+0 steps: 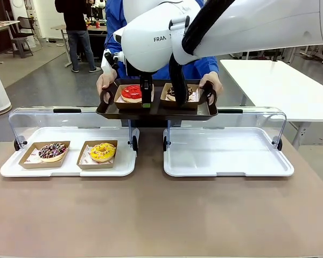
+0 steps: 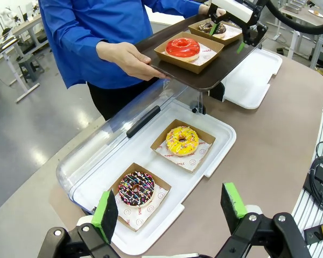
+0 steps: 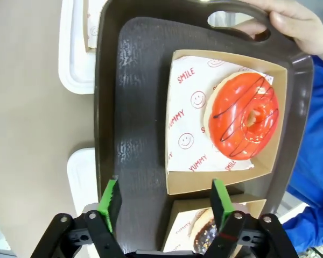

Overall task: Provide the desired donut to the person.
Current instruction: Place the picked Paper togo box onto the Handle tray extended by the person.

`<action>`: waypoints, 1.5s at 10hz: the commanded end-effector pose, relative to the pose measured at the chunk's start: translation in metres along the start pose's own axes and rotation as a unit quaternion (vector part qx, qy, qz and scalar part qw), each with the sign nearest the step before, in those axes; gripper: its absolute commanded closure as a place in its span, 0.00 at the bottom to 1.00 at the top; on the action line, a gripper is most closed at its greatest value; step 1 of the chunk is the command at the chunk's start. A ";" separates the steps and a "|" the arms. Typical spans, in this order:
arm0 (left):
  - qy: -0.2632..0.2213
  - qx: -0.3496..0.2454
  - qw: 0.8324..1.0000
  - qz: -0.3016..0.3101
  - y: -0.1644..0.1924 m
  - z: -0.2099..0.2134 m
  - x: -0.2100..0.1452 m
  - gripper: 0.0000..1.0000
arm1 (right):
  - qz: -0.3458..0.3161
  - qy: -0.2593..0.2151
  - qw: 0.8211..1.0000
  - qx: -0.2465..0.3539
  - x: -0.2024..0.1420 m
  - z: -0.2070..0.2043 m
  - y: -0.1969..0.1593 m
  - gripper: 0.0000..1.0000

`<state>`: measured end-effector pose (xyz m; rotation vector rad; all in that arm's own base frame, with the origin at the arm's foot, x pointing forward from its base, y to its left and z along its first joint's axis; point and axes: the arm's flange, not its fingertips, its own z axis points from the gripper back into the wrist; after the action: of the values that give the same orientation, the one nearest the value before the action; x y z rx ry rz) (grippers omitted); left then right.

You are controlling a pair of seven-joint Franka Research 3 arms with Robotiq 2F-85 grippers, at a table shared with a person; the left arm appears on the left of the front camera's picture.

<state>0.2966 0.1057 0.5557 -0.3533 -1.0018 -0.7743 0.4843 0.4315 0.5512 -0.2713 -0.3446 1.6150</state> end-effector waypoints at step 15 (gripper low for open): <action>-0.004 -0.004 1.000 0.003 0.000 0.000 0.000 0.00 | -0.008 -0.001 1.000 0.008 -0.004 0.004 -0.005 0.00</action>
<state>0.2966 0.1057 0.5557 -0.3533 -1.0018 -0.7743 0.4884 0.4293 0.5596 -0.2476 -0.3216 1.5912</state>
